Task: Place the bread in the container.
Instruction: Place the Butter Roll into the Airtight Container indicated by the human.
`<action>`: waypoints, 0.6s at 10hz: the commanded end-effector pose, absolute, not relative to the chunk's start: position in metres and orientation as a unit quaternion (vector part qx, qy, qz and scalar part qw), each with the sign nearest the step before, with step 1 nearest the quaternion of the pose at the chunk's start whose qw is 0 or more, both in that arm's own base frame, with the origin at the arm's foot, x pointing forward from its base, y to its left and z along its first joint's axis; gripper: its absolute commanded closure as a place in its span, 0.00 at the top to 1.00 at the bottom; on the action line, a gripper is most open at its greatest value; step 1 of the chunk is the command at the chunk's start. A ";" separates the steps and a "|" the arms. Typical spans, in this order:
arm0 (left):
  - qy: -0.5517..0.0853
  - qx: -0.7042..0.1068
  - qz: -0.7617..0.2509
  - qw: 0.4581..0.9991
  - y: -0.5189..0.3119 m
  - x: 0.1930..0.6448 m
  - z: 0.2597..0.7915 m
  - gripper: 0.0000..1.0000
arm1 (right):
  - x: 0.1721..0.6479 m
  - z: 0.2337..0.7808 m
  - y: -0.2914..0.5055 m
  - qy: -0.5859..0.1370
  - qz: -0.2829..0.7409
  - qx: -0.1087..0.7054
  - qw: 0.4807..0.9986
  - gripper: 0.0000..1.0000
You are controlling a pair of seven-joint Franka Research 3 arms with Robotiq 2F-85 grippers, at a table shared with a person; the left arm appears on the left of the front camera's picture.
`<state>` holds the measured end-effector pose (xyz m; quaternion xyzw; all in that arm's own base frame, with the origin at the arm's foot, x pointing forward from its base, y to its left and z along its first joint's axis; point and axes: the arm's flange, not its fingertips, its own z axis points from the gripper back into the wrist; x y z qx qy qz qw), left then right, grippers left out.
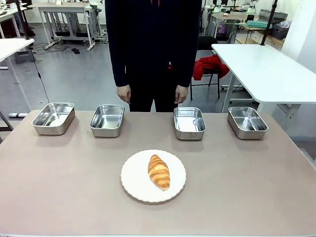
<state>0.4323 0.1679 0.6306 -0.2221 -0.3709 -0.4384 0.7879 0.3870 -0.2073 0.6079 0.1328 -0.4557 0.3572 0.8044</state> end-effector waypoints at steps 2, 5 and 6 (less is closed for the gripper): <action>-0.371 -0.222 -0.438 0.788 0.168 0.432 0.631 1.00 | 0.387 0.608 -0.207 -0.456 0.358 0.133 0.804 1.00; -0.371 -0.222 -0.438 0.788 0.168 0.432 0.631 1.00 | 0.387 0.608 -0.207 -0.456 0.358 0.133 0.804 1.00; -0.371 -0.222 -0.438 0.788 0.168 0.432 0.631 1.00 | 0.387 0.608 -0.207 -0.456 0.358 0.133 0.804 1.00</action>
